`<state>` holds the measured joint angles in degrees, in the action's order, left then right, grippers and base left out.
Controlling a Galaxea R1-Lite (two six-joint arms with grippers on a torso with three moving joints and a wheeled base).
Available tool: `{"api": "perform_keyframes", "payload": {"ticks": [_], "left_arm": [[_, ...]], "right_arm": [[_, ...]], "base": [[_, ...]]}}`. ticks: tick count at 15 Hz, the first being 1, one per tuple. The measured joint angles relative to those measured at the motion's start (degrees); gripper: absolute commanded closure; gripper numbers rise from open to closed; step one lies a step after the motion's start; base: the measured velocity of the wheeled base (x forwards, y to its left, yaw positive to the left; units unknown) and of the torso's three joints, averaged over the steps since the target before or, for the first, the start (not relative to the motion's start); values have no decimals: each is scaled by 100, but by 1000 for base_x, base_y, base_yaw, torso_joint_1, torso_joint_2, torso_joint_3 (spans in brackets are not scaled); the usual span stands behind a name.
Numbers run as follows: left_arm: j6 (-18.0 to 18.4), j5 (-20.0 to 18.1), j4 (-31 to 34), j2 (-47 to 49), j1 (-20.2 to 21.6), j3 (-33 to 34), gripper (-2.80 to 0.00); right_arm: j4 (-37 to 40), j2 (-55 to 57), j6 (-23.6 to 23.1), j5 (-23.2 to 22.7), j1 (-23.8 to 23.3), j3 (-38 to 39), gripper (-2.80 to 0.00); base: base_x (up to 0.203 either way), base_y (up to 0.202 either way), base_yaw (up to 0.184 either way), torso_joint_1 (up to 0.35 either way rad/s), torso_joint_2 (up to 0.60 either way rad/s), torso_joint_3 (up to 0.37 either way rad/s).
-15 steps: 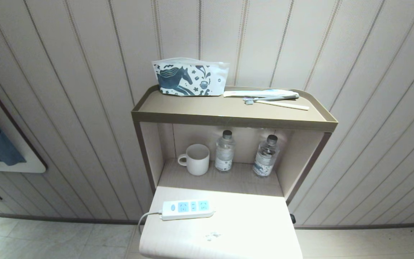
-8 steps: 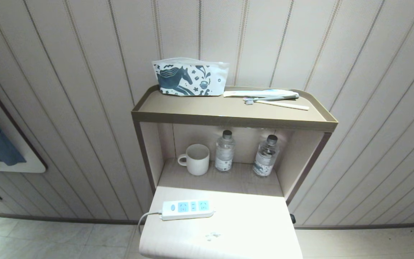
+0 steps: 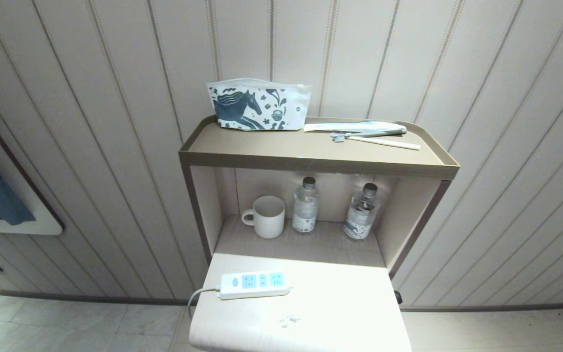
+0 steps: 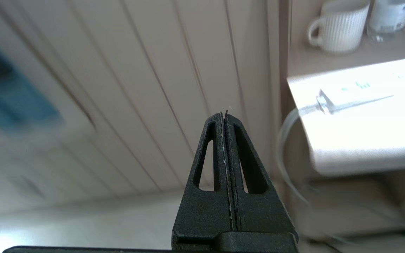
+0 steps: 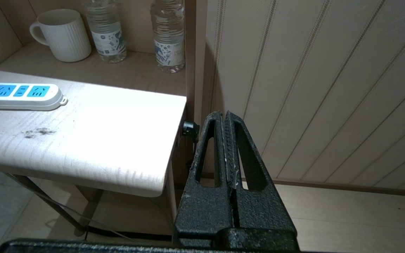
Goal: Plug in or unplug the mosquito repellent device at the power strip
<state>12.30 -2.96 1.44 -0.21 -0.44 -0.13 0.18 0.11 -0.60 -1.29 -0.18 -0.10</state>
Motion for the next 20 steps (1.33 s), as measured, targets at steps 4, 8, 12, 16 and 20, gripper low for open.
{"api": "perform_keyframes", "payload": {"ticks": [4, 8, 12, 16, 20], "left_arm": [[-117, 12, 167, 2, 0, 8, 0], [78, -23, 173, 2, 0, 13, 0], [76, -26, 169, 5, 0, 13, 0], [-198, 30, 178, 9, 0, 13, 0], [-539, 90, 178, 10, 0, 13, 0]], "right_arm": [[0, 0, 0, -2, 0, 0, 0], [0, 0, 0, 0, 1, 0, 0], [0, 0, 0, 0, 2, 0, 0], [0, 0, 0, 0, 0, 0, 0], [0, 0, 0, 0, 0, 0, 0]], "base": [[0, 0, 0, 0, 0, 0], [0, 0, 0, 0, 0, 0], [0, 0, 0, 0, 0, 0], [0, 0, 0, 0, 0, 0], [0, 0, 0, 0, 0, 0]]}}
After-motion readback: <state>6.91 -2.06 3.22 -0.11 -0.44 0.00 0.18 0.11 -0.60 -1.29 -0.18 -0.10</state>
